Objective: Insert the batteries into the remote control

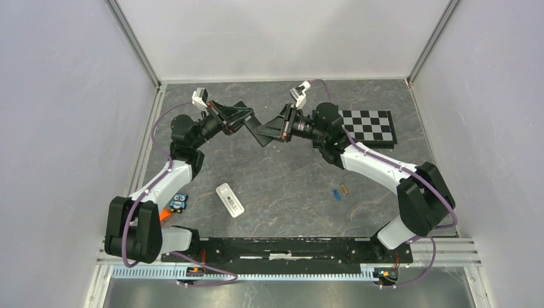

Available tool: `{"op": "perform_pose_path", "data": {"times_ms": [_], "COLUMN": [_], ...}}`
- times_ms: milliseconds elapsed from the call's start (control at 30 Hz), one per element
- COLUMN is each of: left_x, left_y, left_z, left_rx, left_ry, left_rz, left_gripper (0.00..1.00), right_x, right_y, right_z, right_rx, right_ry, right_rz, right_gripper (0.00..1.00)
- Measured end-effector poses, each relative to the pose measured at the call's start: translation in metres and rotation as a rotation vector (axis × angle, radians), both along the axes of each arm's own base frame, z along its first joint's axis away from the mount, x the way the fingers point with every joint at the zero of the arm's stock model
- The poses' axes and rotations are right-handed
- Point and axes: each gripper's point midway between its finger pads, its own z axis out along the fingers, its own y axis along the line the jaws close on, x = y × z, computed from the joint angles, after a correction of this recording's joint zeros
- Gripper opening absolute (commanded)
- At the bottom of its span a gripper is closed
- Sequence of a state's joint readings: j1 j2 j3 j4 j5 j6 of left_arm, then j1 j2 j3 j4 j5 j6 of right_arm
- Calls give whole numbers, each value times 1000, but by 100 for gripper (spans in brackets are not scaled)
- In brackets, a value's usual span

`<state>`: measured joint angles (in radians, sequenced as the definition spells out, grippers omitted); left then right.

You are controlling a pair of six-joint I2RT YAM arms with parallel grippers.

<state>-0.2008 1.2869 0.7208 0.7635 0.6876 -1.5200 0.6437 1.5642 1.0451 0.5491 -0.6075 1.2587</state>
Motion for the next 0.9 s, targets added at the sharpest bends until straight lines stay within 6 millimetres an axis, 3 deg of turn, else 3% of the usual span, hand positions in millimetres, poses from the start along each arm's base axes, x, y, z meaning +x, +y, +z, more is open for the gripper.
{"op": "perform_pose_path", "data": {"times_ms": [100, 167, 267, 400, 567, 667, 900], "left_x": [-1, -7, -31, -51, -64, -67, -71], "left_y": [-2, -9, -28, -36, -37, -37, -37], "left_z": [1, 1, 2, 11, 20, 23, 27], "left_rx": [5, 15, 42, 91, 142, 164, 203], "left_ry": [-9, -21, -58, -161, -292, -350, -450], "left_rz": [-2, -33, -145, -224, -266, -281, -282], "left_gripper": [2, 2, 2, 2, 2, 3, 4], "right_x": [0, 3, 11, 7, -18, -27, -43], "right_y": [-3, -8, -24, -43, -54, -53, -39], "right_z": [2, 7, 10, 27, 60, 67, 33], "right_rx": [-3, -1, -15, -33, -32, -49, -164], "right_ry": [-31, -77, -159, -306, -540, -630, -657], "right_rz": [6, -8, -59, -84, -41, 14, 137], "right_gripper": [34, 49, 73, 90, 92, 92, 78]}}
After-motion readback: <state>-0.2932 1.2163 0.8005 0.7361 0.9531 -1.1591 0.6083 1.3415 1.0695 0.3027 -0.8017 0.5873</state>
